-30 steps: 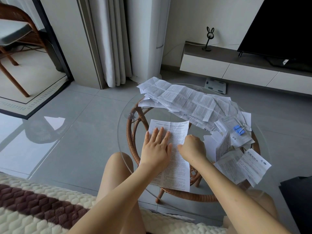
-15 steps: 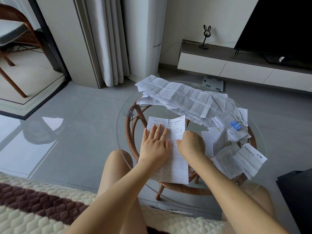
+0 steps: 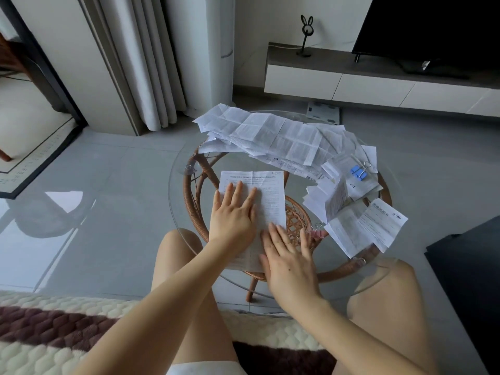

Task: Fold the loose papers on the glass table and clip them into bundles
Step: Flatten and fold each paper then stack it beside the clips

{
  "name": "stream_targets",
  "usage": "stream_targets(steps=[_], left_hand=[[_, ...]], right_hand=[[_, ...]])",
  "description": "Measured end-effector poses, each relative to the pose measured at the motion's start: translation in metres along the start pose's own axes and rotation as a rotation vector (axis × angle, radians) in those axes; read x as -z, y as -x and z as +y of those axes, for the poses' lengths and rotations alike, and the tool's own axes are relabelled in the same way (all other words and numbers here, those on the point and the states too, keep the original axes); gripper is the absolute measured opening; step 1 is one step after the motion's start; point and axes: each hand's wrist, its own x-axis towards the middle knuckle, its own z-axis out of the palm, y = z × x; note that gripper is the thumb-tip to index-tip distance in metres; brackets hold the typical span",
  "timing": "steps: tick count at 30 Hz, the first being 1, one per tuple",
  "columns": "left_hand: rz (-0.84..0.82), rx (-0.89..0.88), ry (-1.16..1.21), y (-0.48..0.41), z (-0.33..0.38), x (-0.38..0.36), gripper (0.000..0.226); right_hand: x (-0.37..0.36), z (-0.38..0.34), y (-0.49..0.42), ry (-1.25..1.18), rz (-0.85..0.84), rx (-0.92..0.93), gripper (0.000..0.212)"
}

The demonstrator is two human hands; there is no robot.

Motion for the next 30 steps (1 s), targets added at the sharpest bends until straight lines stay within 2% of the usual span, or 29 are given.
stream_targets(steps=[3,7,11,17,20,22,28,30], left_hand=[[0.032,-0.083,-0.028,0.003,-0.003,0.001,0.051],[0.024,-0.455,0.060,0.011,-0.008,0.003,0.059],[-0.017,-0.638,-0.003,0.030,-0.025,0.003,0.053],[-0.074,-0.666,-0.124,0.056,-0.052,0.004,0.058],[-0.114,-0.685,-0.191,0.058,-0.057,0.010,0.055],[-0.153,-0.697,-0.219,0.060,-0.061,0.015,0.054],[-0.112,-0.782,-0.291,0.082,-0.066,0.018,0.067],[-0.105,-0.790,-0.245,0.089,-0.063,0.018,0.056]], right_hand=[[0.001,0.004,0.002,-0.009,-0.020,0.016,0.052],[-0.001,0.003,0.001,0.028,-0.026,0.006,0.054],[-0.001,0.005,0.002,0.023,-0.019,-0.014,0.055],[0.001,0.006,0.002,0.031,-0.039,0.012,0.058],[0.009,0.010,0.000,0.094,-0.137,0.091,0.079],[0.010,0.016,0.003,0.089,-0.160,0.137,0.086],[0.005,0.031,0.025,0.049,-0.108,0.238,0.073],[0.006,0.033,0.039,0.071,-0.152,0.304,0.076]])
